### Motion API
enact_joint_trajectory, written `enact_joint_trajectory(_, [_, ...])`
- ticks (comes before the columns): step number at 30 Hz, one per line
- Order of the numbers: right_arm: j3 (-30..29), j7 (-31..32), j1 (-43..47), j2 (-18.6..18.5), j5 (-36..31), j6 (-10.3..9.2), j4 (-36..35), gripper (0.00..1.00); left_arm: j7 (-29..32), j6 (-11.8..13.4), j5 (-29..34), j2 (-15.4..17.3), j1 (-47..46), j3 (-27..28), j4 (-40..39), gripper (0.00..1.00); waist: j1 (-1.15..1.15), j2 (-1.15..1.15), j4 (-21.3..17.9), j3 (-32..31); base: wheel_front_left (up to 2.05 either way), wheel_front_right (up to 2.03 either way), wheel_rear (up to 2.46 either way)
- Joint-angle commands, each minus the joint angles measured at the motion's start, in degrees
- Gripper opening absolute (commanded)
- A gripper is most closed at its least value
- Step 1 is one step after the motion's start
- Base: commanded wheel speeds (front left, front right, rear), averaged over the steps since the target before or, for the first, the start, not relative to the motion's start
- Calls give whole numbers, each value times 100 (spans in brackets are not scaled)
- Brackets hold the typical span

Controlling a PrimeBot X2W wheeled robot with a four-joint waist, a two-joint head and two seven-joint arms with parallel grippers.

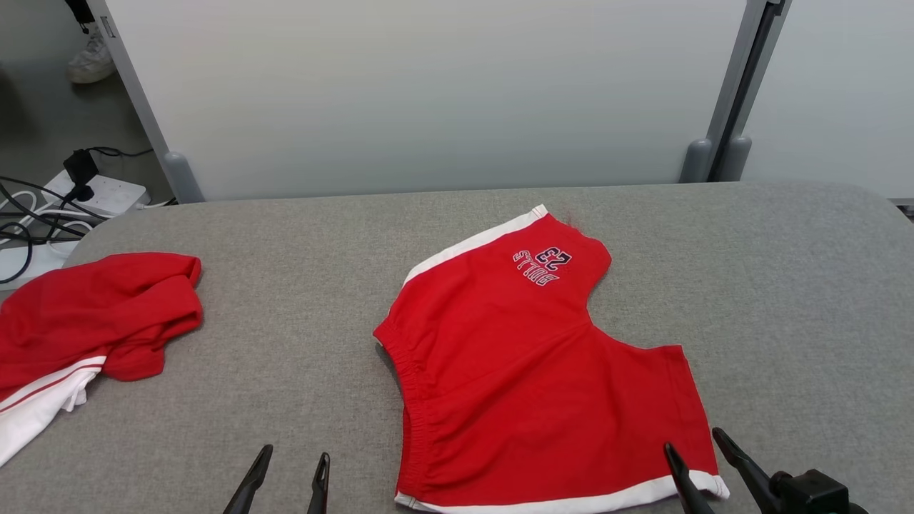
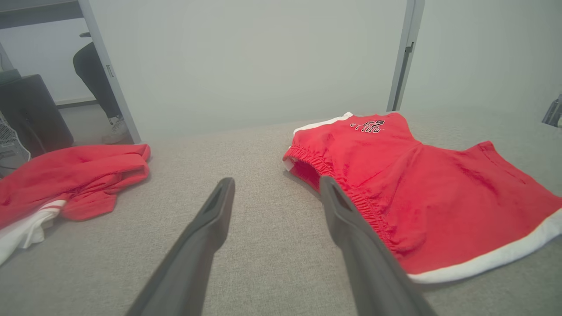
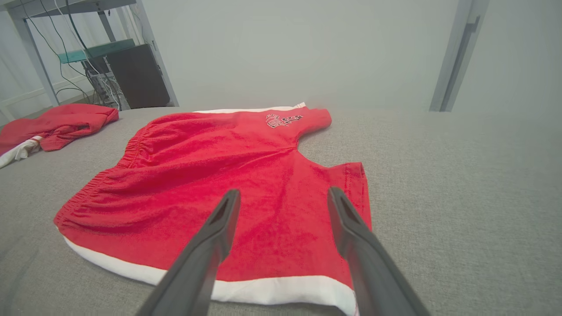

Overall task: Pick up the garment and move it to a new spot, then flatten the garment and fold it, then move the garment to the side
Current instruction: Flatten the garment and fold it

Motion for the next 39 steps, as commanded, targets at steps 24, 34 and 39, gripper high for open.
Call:
enact_joint_trajectory(24, [35, -79, -92, -123, 122, -17, -95, 100, -50, -642, 176, -179, -336, 172, 473, 100, 0, 0, -110, 116, 0, 0, 0])
enact_joint_trajectory(34, [48, -79, -140, -228, 69, -17, -195, 100, 180, -974, 62, -83, -935, -363, 1586, 100, 0, 0, -434, 332, 0, 0, 0])
enact_joint_trajectory(39, [45, -79, -191, -247, 89, -17, -277, 100, 141, -1017, -27, -47, -1154, -488, 1983, 100, 0, 0, -614, 462, 0, 0, 0])
